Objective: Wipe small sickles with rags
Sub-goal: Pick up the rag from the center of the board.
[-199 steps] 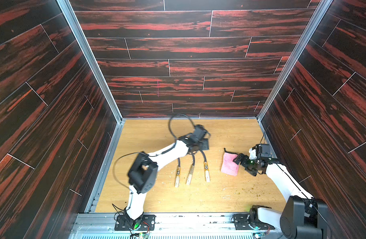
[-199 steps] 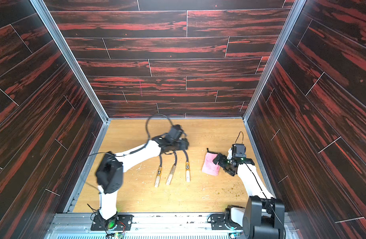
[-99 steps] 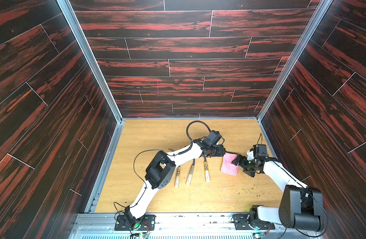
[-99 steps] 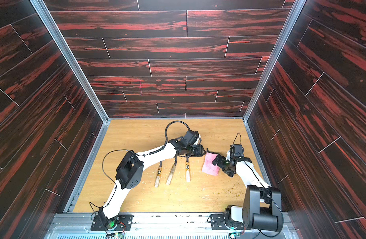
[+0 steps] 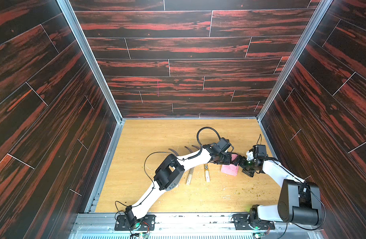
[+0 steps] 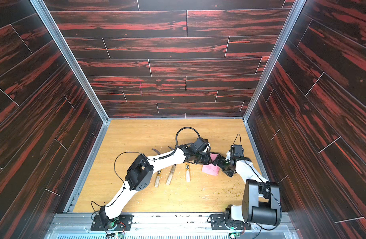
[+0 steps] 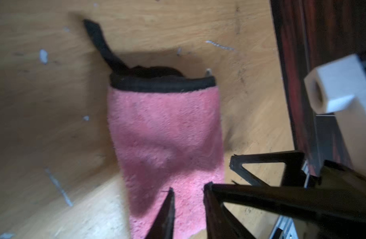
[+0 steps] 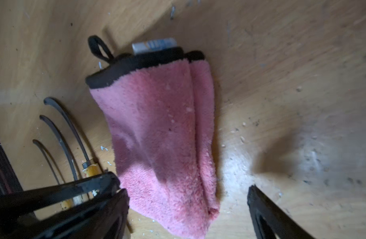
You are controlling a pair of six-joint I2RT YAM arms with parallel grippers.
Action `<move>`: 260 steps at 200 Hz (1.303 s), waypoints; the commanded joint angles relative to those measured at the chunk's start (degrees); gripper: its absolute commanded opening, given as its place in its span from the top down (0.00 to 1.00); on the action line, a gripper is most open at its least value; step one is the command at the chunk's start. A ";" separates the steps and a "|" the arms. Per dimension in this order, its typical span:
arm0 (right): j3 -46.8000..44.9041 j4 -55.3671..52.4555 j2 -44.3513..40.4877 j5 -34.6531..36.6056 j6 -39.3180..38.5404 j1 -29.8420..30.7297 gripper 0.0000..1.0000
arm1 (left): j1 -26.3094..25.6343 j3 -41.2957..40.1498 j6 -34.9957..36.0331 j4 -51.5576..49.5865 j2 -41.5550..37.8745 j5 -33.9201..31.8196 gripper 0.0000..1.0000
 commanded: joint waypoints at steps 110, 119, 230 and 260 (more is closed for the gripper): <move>2.38 0.91 4.61 -2.96 -2.18 -0.21 0.16 | -0.02 -0.30 1.41 -3.92 1.56 -4.60 0.88; 2.43 1.00 5.08 -2.96 -2.30 -0.21 0.16 | 0.06 -0.32 1.24 -3.72 2.04 -4.56 0.88; 3.33 5.76 13.10 -10.21 -3.89 -1.09 0.21 | 0.74 -0.31 0.76 -4.53 5.02 -5.22 0.93; 4.52 7.34 15.74 -14.64 -4.15 -1.23 0.34 | 0.87 0.07 0.06 -4.04 5.63 -5.34 0.93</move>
